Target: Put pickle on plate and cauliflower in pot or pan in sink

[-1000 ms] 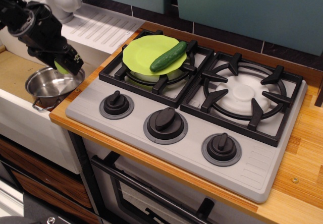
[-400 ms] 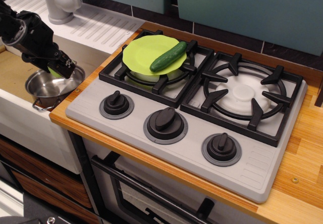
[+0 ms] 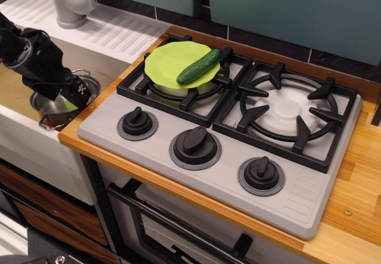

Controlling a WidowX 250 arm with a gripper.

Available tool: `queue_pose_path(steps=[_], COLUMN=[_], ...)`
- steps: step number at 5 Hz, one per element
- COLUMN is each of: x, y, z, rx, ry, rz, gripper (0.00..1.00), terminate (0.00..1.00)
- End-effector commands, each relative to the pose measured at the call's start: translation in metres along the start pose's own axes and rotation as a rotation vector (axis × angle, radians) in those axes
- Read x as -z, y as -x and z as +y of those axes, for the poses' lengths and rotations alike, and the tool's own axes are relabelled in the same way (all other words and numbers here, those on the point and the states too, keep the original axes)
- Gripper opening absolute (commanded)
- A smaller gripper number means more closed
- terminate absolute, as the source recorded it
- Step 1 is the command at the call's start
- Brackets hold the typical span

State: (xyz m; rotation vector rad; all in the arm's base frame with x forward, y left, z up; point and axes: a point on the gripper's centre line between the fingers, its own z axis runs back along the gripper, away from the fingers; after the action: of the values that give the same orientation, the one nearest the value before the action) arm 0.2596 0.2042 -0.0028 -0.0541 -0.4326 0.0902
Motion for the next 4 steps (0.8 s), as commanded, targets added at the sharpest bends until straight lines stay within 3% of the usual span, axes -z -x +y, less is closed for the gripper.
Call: queue_pose_path(steps=[1, 4], x=[-0.040, -0.096], y=[-0.021, -0.031], z=[-0.014, -0.043], rx=[0.027, 0.019], ry=[-0.098, -0.187], rz=[-0.022, 0.077], gripper=[1.00, 1.00], terminate=[0.00, 0.00])
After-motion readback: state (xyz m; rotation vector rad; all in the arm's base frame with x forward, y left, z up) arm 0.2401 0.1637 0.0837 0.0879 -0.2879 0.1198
